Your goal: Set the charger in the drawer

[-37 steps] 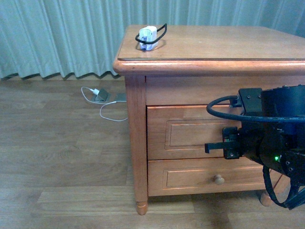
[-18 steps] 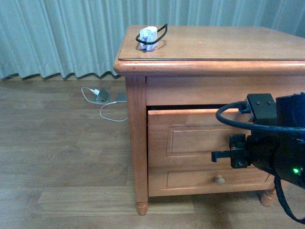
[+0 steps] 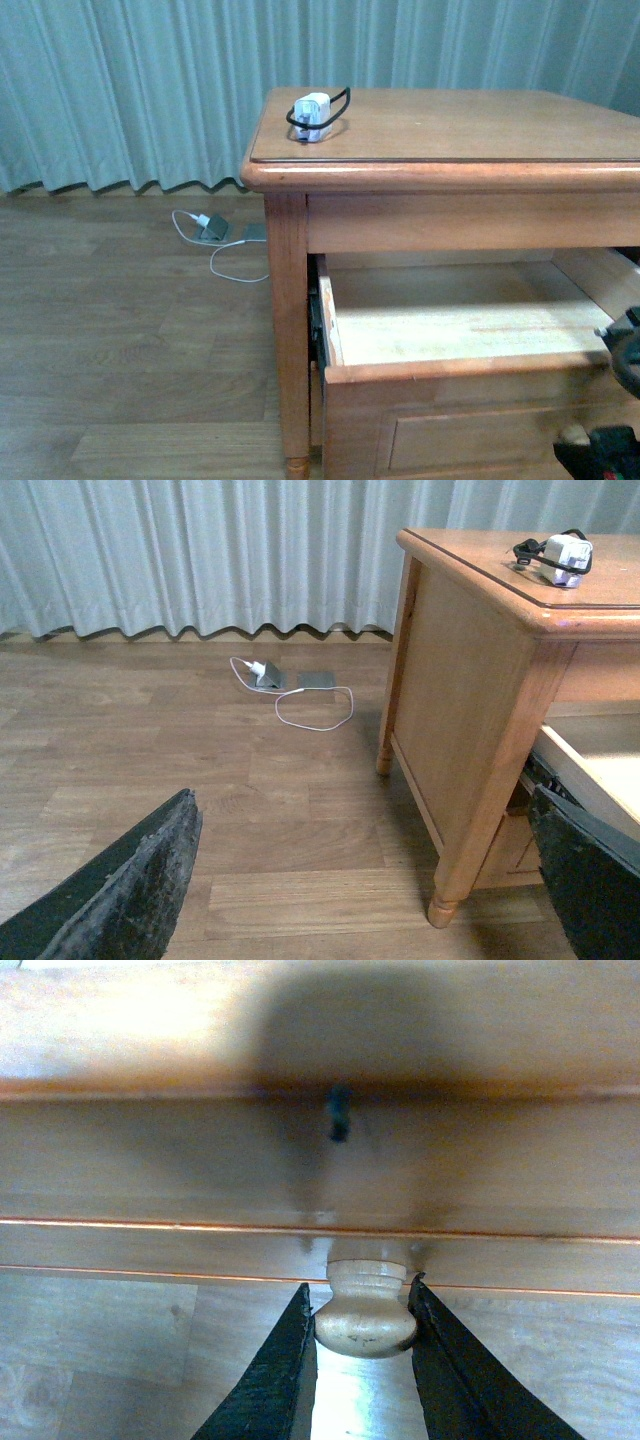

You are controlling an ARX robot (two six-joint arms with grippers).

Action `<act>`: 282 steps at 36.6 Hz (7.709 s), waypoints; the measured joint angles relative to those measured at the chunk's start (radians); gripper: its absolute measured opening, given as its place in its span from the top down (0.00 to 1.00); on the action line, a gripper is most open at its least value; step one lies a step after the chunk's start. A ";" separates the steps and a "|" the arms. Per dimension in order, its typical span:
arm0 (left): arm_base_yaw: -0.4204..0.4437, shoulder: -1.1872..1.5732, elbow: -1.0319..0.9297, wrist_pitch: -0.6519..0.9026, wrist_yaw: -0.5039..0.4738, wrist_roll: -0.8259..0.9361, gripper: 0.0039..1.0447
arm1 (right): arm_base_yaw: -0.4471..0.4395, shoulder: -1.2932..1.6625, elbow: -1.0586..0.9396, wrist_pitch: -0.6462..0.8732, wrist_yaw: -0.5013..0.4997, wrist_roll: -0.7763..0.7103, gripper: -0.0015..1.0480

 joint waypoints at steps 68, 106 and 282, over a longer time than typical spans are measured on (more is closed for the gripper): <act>0.000 0.000 0.000 0.000 0.000 0.000 0.06 | -0.155 -1.476 -0.341 -0.425 0.062 -0.053 0.53; -0.082 0.164 0.015 -0.013 -0.259 -0.068 0.06 | -0.155 -1.476 -0.341 -0.425 0.062 -0.053 0.09; -0.269 1.083 0.590 0.515 -0.092 0.077 0.06 | -0.154 -1.477 -0.341 -0.425 0.062 -0.053 0.09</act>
